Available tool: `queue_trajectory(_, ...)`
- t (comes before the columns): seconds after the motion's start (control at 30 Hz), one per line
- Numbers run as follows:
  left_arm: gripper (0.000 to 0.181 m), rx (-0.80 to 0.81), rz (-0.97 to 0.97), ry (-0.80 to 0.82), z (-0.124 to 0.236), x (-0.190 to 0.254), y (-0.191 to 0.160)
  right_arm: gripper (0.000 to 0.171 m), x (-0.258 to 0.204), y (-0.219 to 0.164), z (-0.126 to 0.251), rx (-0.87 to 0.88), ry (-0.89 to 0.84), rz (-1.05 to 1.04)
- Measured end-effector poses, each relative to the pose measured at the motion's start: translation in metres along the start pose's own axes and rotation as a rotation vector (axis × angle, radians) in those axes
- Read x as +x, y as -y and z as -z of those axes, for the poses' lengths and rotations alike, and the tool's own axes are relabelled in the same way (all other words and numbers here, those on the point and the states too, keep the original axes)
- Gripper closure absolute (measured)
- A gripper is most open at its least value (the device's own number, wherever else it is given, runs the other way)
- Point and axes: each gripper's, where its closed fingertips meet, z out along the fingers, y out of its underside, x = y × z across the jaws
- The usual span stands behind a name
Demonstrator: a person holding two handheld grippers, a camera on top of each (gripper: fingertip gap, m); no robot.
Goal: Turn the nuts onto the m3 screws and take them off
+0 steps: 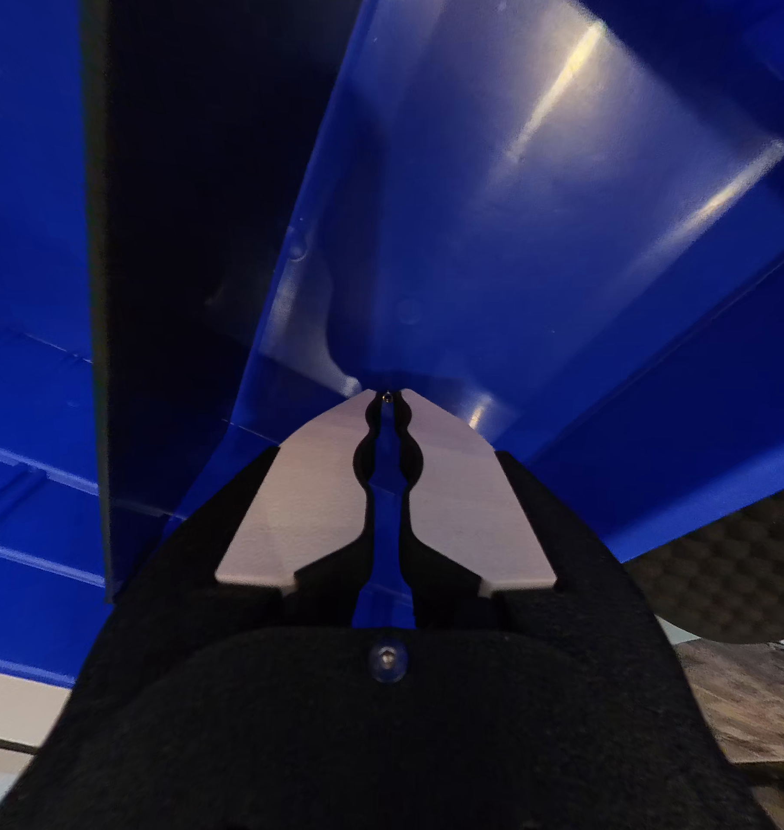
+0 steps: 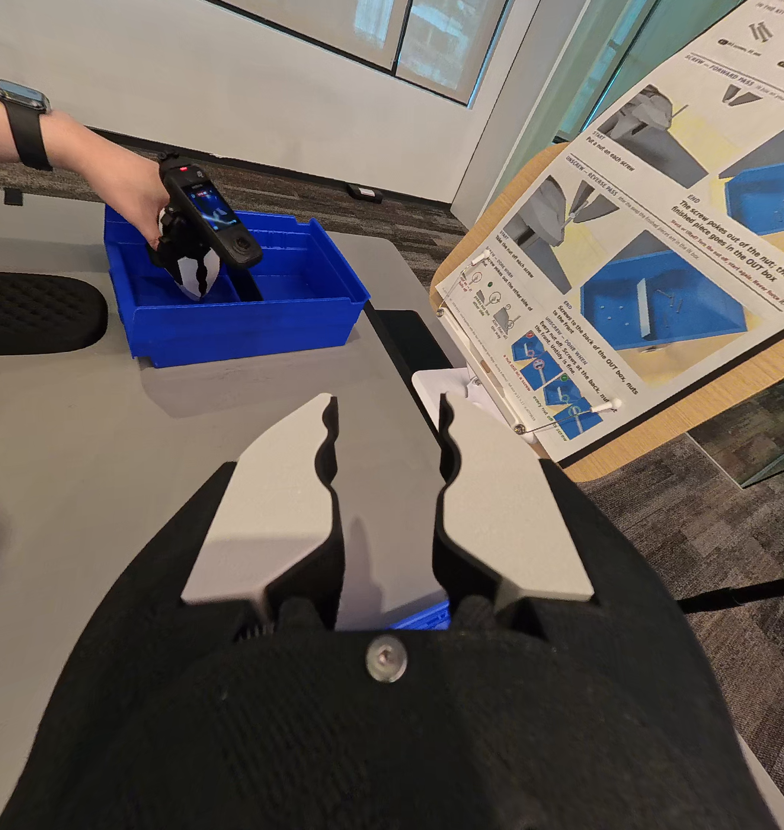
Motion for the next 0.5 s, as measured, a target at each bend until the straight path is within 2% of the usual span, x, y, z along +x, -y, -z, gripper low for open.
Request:
queue_trajectory(0.13,0.176,0.041,-0.031,0.052,0.016,-0.003,-0.001,0.128,0.001,0.001,0.003,0.007,-0.005,0.001)
queue_trajectory(0.27,0.176,0.2,-0.023,0.091,0.074,0.003,0.021,0.128,0.002,0.004,0.007,0.018,-0.011,0.002)
queue_trajectory(0.4,0.176,0.431,-0.14,0.076,0.152,0.049,0.096,0.128,0.003,0.006,0.01,0.028,-0.014,0.002)
queue_trajectory(0.43,0.176,0.47,-0.183,0.037,0.162,0.069,0.119,0.128,0.002,0.007,0.011,0.029,-0.013,0.003)
queue_trajectory(0.5,0.176,0.463,-0.292,0.001,0.16,0.106,0.159,0.128,0.0,0.007,0.013,0.025,-0.011,0.01)
